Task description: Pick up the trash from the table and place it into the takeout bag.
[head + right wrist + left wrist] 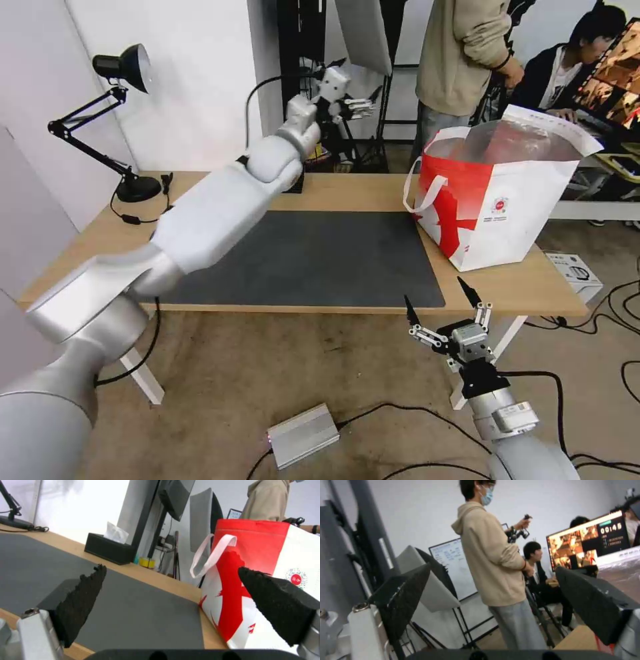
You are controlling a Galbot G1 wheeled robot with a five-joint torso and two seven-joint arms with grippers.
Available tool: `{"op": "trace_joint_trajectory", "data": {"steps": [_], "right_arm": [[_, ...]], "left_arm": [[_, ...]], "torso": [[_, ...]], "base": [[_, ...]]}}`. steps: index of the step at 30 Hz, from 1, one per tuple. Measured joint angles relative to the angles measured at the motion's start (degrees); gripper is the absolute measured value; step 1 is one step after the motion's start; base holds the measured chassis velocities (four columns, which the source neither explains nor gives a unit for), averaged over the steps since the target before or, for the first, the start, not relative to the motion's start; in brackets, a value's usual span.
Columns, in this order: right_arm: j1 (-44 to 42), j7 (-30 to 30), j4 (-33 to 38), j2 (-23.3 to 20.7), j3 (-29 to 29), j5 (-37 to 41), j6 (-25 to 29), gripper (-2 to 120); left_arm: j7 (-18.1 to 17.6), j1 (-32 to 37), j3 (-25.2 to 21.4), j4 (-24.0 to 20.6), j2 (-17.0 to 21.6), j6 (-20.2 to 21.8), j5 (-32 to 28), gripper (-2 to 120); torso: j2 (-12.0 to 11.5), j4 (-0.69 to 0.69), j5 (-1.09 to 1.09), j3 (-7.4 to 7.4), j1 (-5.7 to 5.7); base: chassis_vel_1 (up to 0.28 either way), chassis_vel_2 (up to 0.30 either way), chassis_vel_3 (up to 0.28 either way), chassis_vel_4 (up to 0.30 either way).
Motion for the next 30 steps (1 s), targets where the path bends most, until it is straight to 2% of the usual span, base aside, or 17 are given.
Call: {"op": "trace_joint_trajectory", "data": {"steps": [2, 6, 7, 11, 13, 15, 17, 21, 22, 24, 25, 27, 30], "right_arm": [[0.0, 0.0, 0.0, 0.0, 0.0, 0.0, 0.0, 100], [0.0, 0.0, 0.0, 0.0, 0.0, 0.0, 0.0, 100], [0.0, 0.0, 0.0, 0.0, 0.0, 0.0, 0.0, 100], [0.0, 0.0, 0.0, 0.0, 0.0, 0.0, 0.0, 100], [0.0, 0.0, 0.0, 0.0, 0.0, 0.0, 0.0, 100], [0.0, 0.0, 0.0, 0.0, 0.0, 0.0, 0.0, 100], [0.0, 0.0, 0.0, 0.0, 0.0, 0.0, 0.0, 100], [0.0, 0.0, 0.0, 0.0, 0.0, 0.0, 0.0, 100], [0.0, 0.0, 0.0, 0.0, 0.0, 0.0, 0.0, 100], [0.0, 0.0, 0.0, 0.0, 0.0, 0.0, 0.0, 100], [0.0, 0.0, 0.0, 0.0, 0.0, 0.0, 0.0, 100], [0.0, 0.0, 0.0, 0.0, 0.0, 0.0, 0.0, 100], [0.0, 0.0, 0.0, 0.0, 0.0, 0.0, 0.0, 100]], "left_arm": [[-0.2, 0.9, -0.5, -1.2, 0.7, 0.2, 0.0, 100], [-1.3, 5.4, -3.4, -6.7, 3.5, 0.7, 0.2, 100], [-1.3, 5.4, -3.4, -6.7, 3.5, 0.7, 0.2, 100], [-2.4, 11.4, -8.0, -14.1, 6.8, 1.7, 1.6, 100], [-2.6, 12.5, -8.8, -15.4, 7.6, 1.8, 1.8, 100], [-2.7, 16.3, -12.2, -19.1, 9.8, 2.3, 2.7, 100], [-2.7, 17.3, -13.1, -19.9, 10.3, 2.4, 3.0, 100], [-2.7, 25.7, -20.7, -25.5, 13.6, 3.0, 4.7, 100], [-2.7, 25.7, -20.7, -25.5, 13.6, 3.0, 4.7, 100], [-2.5, 31.2, -25.4, -28.3, 14.7, 3.6, 5.2, 100], [-2.4, 34.6, -28.5, -30.1, 15.3, 3.6, 5.6, 100], [-2.4, 36.0, -29.6, -30.8, 15.5, 3.6, 5.7, 100], [-0.9, 44.2, -37.4, -34.7, 16.0, 3.7, 7.2, 100]], "torso": [[0.0, -0.01, 0.01, 0.0, 0.0], [0.0, -0.01, 0.0, 0.0, 0.0], [0.0, -0.01, 0.0, 0.0, 0.0], [0.0, -0.02, 0.01, 0.0, 0.0], [0.0, -0.02, 0.01, 0.0, 0.0], [0.0, -0.01, 0.01, 0.0, 0.0], [0.0, -0.01, 0.01, -0.01, 0.0], [0.0, -0.01, 0.03, -0.01, 0.0], [0.0, -0.01, 0.03, -0.01, 0.0], [0.0, -0.01, -0.03, 0.0, 0.0], [0.0, -0.02, 0.02, -0.01, 0.0], [0.0, 0.0, 0.03, -0.01, -0.01], [0.0, -0.02, 0.0, 0.0, 0.0]], "base": [[0.0, 0.0, 0.0, 0.0], [0.0, 0.0, 0.0, 0.0], [0.0, 0.0, 0.0, 0.0], [0.0, 0.0, 0.0, 0.0], [0.0, 0.0, 0.0, 0.0], [0.0, 0.0, 0.0, 0.0], [0.0, 0.0, 0.0, 0.0], [0.0, 0.0, 0.0, 0.0], [0.0, 0.0, 0.0, 0.0], [0.0, 0.0, 0.0, 0.0], [0.0, 0.0, 0.0, 0.0], [0.0, 0.0, 0.0, 0.0], [0.0, 0.0, 0.0, 0.0]]}}
